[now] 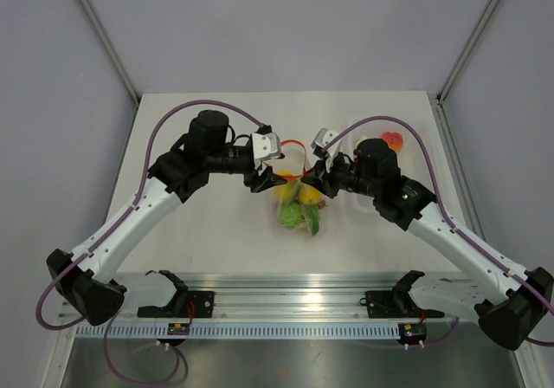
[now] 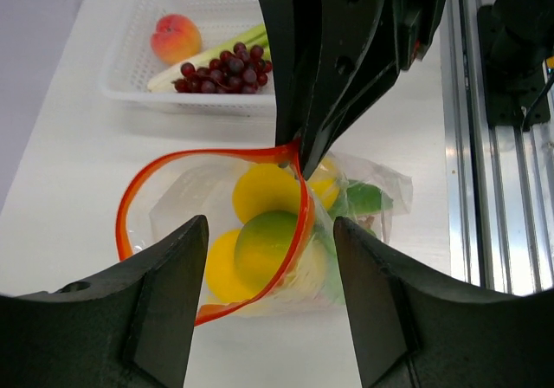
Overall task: Place the food in the zip-top bag and seal the zipper
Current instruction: Adjust the zipper food storage bag at the center of the board, then zip the zipper food storage bag at the center of the board.
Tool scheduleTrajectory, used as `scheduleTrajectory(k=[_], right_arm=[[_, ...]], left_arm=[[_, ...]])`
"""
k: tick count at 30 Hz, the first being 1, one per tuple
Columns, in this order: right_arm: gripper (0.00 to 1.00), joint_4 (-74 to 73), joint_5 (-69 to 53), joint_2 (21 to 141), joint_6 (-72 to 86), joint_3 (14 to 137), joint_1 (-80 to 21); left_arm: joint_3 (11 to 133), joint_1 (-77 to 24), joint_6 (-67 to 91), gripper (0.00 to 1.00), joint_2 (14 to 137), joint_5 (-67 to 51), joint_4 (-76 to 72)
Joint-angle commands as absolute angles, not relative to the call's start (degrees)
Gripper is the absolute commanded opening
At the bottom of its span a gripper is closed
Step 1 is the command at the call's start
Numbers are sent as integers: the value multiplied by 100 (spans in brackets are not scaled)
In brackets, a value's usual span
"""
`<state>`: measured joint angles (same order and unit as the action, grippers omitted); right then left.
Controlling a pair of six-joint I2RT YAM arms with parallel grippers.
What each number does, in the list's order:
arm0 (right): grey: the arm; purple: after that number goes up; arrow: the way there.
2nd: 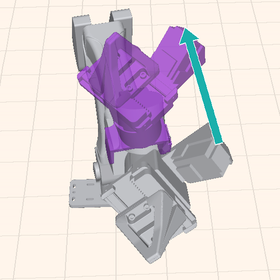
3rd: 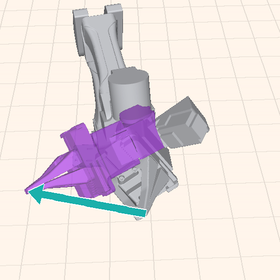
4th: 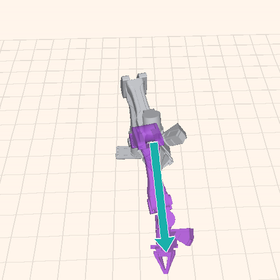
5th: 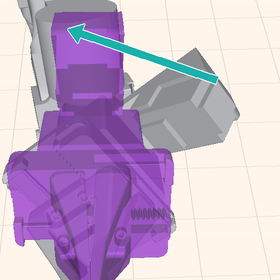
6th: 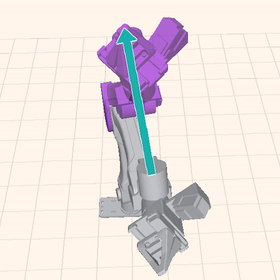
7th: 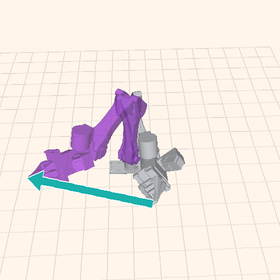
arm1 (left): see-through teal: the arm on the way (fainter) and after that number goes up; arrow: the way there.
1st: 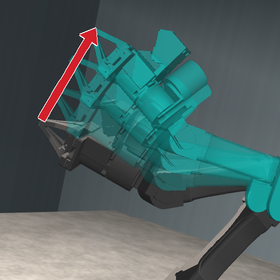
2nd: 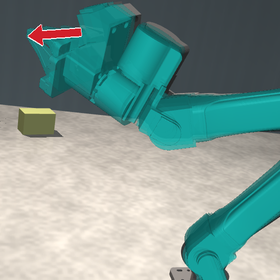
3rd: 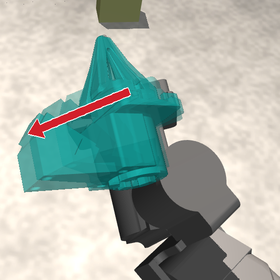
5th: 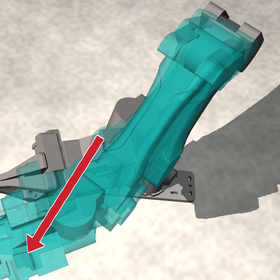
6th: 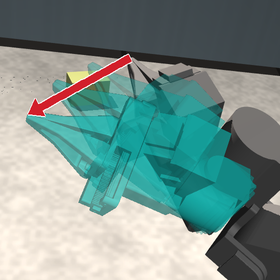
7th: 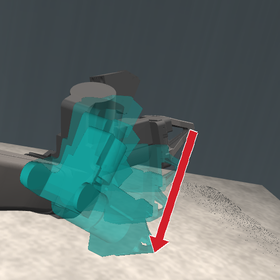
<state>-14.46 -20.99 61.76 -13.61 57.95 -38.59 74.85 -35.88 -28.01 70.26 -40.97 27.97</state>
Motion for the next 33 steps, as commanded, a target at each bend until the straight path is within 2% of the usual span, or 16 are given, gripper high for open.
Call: scheduleTrajectory(k=[1,6,11,12,14,15,17,25,29,31,32,33], right_arm=[[0,-1231,-2338,6161,-1477,6117,-3788],[0,-1248,-2391,6074,-1459,6056,-3718],[0,-1169,-2470,6073,-1424,5977,-3604],[0,-1134,-2478,6065,-1406,5959,-3577],[0,-1012,-2531,6108,-1389,5906,-3516],[0,-967,-2523,6178,-1380,5915,-3463],[0,-801,-2566,6319,-1371,5968,-3393],[0,-396,-3067,7206,-1257,6705,-3173],[0,24,-3435,7453,-1081,6593,-3173],[0,464,-3472,7515,-1099,6241,-3173],[0,727,-3419,7532,-1055,6145,-3173],[0,764,-3419,7576,-1063,6091,-3173]], left_arm=[[7585,-3604,-3295,63,7242,-4394,3048],[7270,-3586,-3507,59,7251,-4369,3296],[6830,-3489,-3244,46,7093,-4131,2971],[6794,-3489,-3200,38,7075,-4096,2936],[6794,-3489,-2998,28,7049,-4035,2892],[6855,-3489,-2945,12,7005,-4025,2900],[6908,-3489,-2752,0,6891,-3938,2874],[7426,-3586,-2312,0,6109,-3200,3172],[7278,-3674,-2241,3,6082,-3155,3322],[7164,-3691,-2163,37,6161,-3155,3401],[7120,-3700,-2162,48,6231,-3155,3462],[7137,-3709,-2153,54,6362,-3147,3532]])
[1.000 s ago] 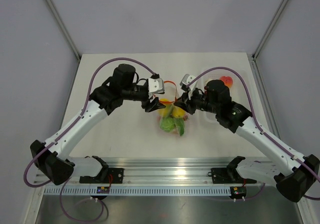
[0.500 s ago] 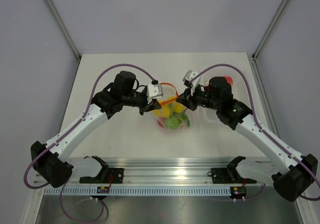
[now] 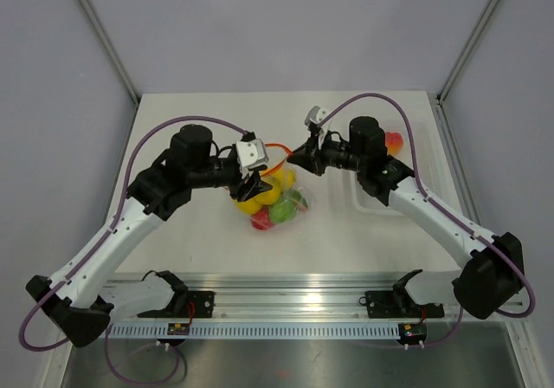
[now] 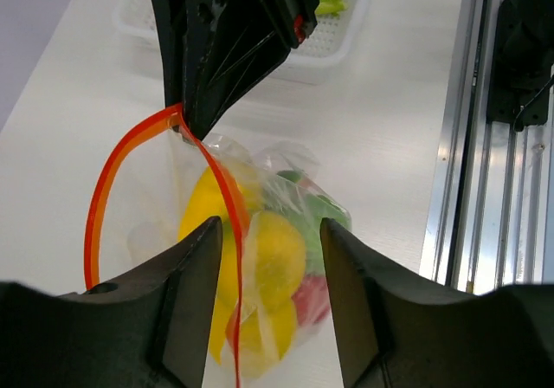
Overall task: Place the food in the zip-top bag and seal the zipper
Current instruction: Zip the zipper food storage bag at the center of the board.
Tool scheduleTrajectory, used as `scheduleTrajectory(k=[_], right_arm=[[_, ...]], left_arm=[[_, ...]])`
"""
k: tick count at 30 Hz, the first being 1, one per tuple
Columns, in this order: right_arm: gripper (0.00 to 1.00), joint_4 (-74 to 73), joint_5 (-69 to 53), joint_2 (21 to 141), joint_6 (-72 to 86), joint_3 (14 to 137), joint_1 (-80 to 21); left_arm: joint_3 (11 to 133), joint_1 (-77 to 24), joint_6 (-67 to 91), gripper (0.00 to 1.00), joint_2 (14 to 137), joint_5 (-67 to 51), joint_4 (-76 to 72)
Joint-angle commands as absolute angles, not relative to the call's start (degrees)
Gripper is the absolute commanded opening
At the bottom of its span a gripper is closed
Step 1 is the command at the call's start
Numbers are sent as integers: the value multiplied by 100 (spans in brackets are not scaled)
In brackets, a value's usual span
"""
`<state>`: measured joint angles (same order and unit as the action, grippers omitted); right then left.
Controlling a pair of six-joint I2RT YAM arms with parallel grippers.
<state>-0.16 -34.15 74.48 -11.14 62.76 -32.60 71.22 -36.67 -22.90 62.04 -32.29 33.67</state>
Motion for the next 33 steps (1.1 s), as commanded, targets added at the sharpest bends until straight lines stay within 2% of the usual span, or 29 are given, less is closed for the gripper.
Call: scheduleTrajectory(k=[1,9,20,27,29,30,31,33], right_arm=[[0,739,-3436,7585,-1098,6073,-3173],[0,229,-3604,7559,-1608,6231,-3173],[0,-386,-3665,7383,-1951,6284,-3173],[0,-606,-3709,7304,-2013,6398,-3173],[0,-685,-3744,7278,-1978,6433,-3173],[1,-668,-3744,7208,-1943,6434,-3173],[2,-677,-3753,7155,-1925,6425,-3182],[7,-624,-3631,6945,-1793,6390,-3173]], left_arm=[[7180,-3709,-2136,54,6433,-3086,3655],[7497,-3709,-2048,57,6513,-2699,3323],[7945,-3911,-2223,57,7303,-2373,3234],[8297,-4017,-2276,52,7909,-2373,3489],[8323,-4017,-2224,37,7971,-2504,3472],[8367,-4017,-2215,15,8041,-2557,3489],[8411,-4017,-2206,2,8077,-2653,3533],[8481,-4017,-2154,0,8138,-2689,3655]])
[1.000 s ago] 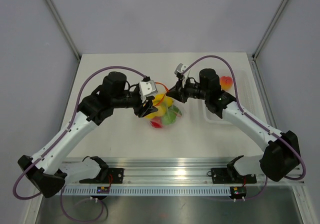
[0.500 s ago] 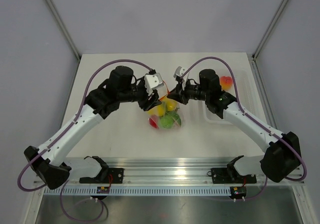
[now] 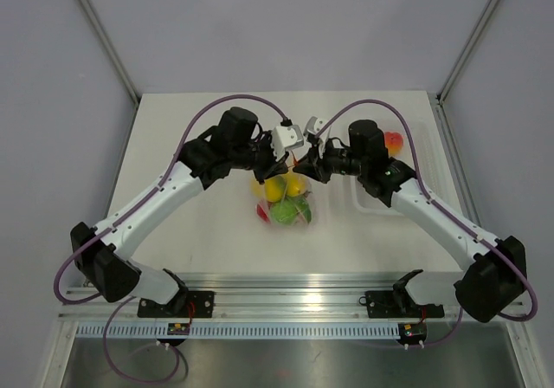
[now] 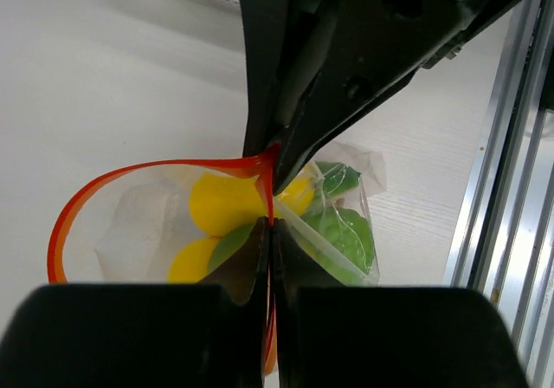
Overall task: Place the food in the zip-top bag and seal the zipper
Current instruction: Zip the zipper food storage bag at the center of the board.
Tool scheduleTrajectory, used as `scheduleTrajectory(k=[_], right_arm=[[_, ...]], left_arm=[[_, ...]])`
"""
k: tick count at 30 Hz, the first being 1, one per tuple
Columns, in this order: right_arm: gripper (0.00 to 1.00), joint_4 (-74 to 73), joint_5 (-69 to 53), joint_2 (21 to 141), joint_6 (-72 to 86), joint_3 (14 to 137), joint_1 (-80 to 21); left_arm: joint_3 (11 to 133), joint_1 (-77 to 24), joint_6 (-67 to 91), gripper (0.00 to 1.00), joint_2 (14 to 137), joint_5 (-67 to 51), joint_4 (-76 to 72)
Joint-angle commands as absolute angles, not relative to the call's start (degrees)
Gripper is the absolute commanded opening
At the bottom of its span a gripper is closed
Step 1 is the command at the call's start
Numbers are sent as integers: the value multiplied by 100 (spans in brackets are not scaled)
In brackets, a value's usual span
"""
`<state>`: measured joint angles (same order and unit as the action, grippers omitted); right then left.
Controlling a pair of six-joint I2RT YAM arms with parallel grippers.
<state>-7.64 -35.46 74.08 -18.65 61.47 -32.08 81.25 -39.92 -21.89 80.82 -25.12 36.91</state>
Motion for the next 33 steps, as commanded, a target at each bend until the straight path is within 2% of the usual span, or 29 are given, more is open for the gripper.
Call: scheduleTrajectory(k=[1,4,10,16,21,28,33], right_arm=[[20,-546,-3473,6856,-1689,6337,-3173],[37,-230,-3148,6338,-1425,5978,-3164],[44,535,-2338,5397,-617,4985,-3129],[45,1152,-3004,5545,191,4447,-3138],[46,1528,-3112,5643,378,4211,-3155],[38,1564,-3278,5888,395,4324,-3199],[37,1688,-3419,6064,519,4473,-3305]], left_arm=[[8490,-4017,-2075,0,8139,-2716,3648],[8298,-4008,-1864,0,7955,-2742,3324],[7384,-3999,-1434,0,7164,-2830,2242],[7286,-3981,-1257,0,7066,-2883,2127],[7339,-3981,-1204,0,7102,-2944,2189],[7348,-3981,-1152,0,7058,-2979,2162],[7348,-3981,-1143,0,7066,-2979,2180]])
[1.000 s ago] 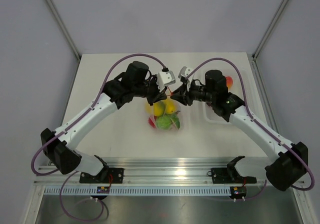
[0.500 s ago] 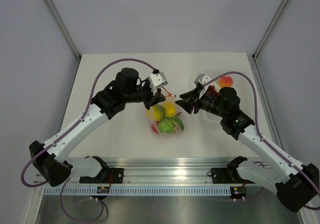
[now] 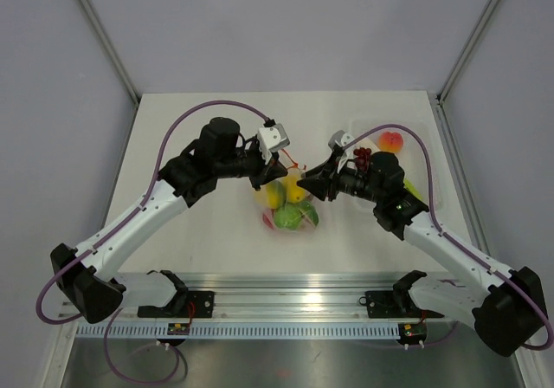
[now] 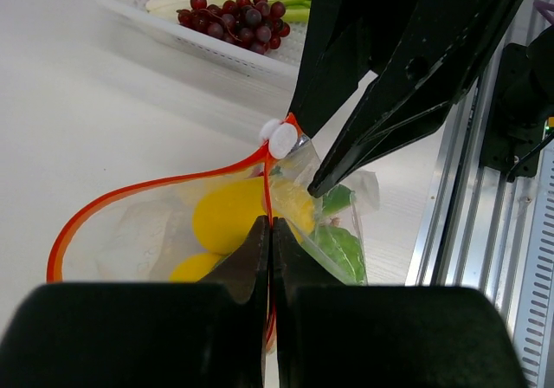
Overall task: Place the food in the zip-top bag and seal the zipper
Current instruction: Zip the zipper food storage bag at the center of the board.
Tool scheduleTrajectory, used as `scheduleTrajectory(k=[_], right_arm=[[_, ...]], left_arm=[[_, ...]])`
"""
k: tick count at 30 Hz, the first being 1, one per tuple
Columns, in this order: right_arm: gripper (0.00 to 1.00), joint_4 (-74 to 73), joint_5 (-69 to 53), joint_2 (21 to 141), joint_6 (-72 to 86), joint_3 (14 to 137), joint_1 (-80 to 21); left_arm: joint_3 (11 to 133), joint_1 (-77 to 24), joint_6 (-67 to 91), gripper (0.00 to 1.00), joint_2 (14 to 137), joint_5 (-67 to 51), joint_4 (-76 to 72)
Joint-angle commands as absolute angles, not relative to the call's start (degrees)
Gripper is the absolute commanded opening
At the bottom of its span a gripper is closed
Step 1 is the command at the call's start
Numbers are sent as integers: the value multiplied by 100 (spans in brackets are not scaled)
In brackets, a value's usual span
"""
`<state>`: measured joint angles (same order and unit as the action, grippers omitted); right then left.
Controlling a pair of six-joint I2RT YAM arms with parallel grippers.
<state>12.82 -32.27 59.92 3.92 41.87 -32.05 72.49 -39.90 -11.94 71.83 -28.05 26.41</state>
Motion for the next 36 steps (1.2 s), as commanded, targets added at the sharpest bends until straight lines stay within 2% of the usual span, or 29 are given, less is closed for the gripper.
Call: scheduleTrajectory(k=[1,15,16,20,27,32,36], right_arm=[[38,1696,-3393,6082,492,4491,-3322],[38,1960,-3199,6346,606,4693,-3604],[40,1908,-3121,6311,606,4685,-3604],[58,1785,-2655,5934,545,4536,-3604],[73,1398,-2136,5651,343,4491,-3595],[74,1345,-2109,5844,387,4544,-3595],[70,1554,-2337,6038,597,4483,-3595]], left_arm=[[7348,-3981,-1143,0,7058,-2988,2171],[7225,-3982,-1221,0,7040,-2945,2241],[7216,-3981,-1239,0,7040,-2918,2267],[7198,-3981,-1327,0,6996,-2865,2382],[7146,-3981,-1371,0,6917,-2918,2347],[7163,-3981,-1327,0,6908,-2935,2347],[7172,-3990,-1336,0,6882,-2944,2364]])
